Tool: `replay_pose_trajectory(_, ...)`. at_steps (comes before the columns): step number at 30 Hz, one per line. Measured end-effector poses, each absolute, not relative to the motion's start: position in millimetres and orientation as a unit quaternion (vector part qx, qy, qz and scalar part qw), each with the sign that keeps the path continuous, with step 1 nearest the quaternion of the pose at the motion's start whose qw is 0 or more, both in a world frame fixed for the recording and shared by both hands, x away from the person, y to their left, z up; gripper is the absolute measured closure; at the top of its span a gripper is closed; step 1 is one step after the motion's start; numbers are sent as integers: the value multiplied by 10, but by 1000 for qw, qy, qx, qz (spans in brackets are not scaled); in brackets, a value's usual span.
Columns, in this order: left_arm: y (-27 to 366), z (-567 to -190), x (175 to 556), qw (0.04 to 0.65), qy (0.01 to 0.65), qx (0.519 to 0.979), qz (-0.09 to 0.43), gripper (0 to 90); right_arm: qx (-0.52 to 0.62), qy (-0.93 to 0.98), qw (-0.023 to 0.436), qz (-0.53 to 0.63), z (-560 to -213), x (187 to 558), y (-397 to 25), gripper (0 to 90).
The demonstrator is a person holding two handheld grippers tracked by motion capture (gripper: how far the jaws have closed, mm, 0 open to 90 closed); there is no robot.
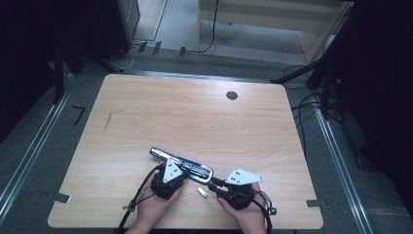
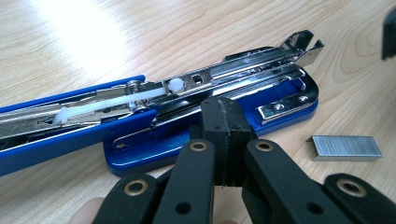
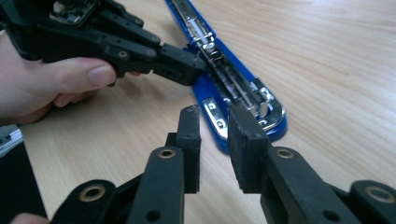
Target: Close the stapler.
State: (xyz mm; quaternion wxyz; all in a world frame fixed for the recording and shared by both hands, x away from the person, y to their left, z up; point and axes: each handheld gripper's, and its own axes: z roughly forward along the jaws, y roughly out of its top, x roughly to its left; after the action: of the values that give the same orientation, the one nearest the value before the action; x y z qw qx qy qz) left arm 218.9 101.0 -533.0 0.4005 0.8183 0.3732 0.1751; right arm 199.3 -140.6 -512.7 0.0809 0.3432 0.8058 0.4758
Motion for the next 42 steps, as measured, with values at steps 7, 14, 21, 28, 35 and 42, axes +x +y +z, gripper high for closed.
replay_pose_trajectory(7, 1007, -5331, 2187, 400, 373, 818, 176, 900, 346, 809, 72, 469, -5157, 1916, -1384, 764)
replay_pose_trajectory(14, 1011, -5329, 2189, 400, 371, 819, 175, 900, 361, 811, 83, 453, -5180, 1857, -1379, 746)
replay_pose_trajectory(21, 1010, -5329, 2188, 400, 372, 819, 175, 900, 367, 813, 89, 443, -5189, 1791, -1372, 732)
replay_pose_trajectory(28, 1008, -5330, 2188, 401, 373, 818, 175, 900, 354, 823, 84, 438, -5215, 1770, -1301, 728)
replay_pose_trajectory(35, 1006, -5331, 2186, 401, 372, 818, 176, 900, 353, 828, 81, 428, -5277, 1796, -1241, 718)
replay_pose_trajectory(42, 1005, -5331, 2183, 401, 371, 819, 177, 900, 357, 830, 82, 420, -5332, 1808, -1175, 717)
